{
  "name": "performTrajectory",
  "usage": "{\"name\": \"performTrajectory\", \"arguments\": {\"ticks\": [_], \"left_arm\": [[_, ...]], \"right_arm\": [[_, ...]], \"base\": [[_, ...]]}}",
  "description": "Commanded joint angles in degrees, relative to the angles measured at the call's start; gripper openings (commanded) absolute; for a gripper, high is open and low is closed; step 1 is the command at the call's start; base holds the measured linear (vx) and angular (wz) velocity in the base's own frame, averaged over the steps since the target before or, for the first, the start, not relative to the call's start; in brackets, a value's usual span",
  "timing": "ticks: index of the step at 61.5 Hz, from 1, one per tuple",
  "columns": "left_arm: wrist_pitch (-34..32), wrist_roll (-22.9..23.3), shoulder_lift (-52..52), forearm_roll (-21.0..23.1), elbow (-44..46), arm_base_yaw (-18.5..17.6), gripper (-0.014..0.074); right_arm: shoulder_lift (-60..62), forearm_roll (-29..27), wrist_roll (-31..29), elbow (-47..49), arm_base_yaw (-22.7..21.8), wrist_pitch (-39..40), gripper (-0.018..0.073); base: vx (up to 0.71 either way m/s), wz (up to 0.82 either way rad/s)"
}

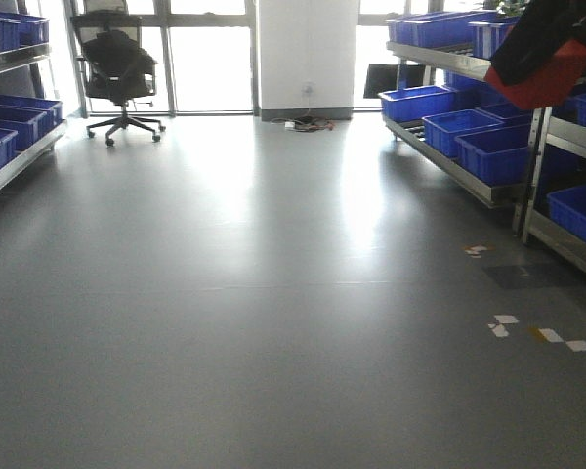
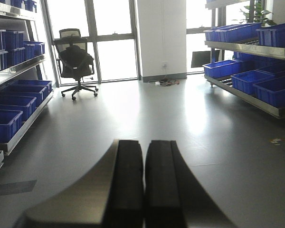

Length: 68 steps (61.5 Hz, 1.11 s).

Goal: Pick red cube and place on left shelf
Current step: 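Drive and turn the base toward the shelf of blue bins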

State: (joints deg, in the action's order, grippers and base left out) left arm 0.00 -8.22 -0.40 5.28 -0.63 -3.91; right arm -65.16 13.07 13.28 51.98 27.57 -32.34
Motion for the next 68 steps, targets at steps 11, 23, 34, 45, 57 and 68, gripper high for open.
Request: {"name": "performTrajectory", "arguments": {"ticks": [11, 23, 34, 45, 57, 68], "left_arm": [[-4.8, -0.1, 0.4, 0.3, -1.3, -0.2, 0.0106], [-4.8, -0.1, 0.4, 0.3, -1.3, -0.2, 0.0106], [-4.8, -0.1, 0.4, 0.3, -1.3, -0.2, 0.0106], [-4.8, -0.1, 0.4, 0.3, -1.3, -0.2, 0.0106], [-4.8, -0.1, 0.4, 0.3, -1.3, -0.2, 0.0106], [-4.8, -0.1, 0.4, 0.3, -1.3, -0.2, 0.0106]], "right_arm": [[1.1, 0.9, -0.2, 2.0, 0.0, 3.4, 0.0059], [1.1, 0.9, -0.2, 2.0, -0.1, 3.3, 0.0059], [1.1, 0.9, -0.2, 2.0, -0.1, 3.3, 0.0059], [1.1, 0.9, -0.2, 2.0, -0.1, 3.3, 0.0059], [1.1, 0.9, -0.2, 2.0, -0.1, 3.3, 0.0059], [1.1, 0.9, -0.2, 2.0, -0.1, 3.4, 0.0059]], "base": [[0.5, 0.16], [0.53, 0.2], [0.55, 0.21], [0.56, 0.17], [0.58, 0.18], [0.59, 0.2]]}}
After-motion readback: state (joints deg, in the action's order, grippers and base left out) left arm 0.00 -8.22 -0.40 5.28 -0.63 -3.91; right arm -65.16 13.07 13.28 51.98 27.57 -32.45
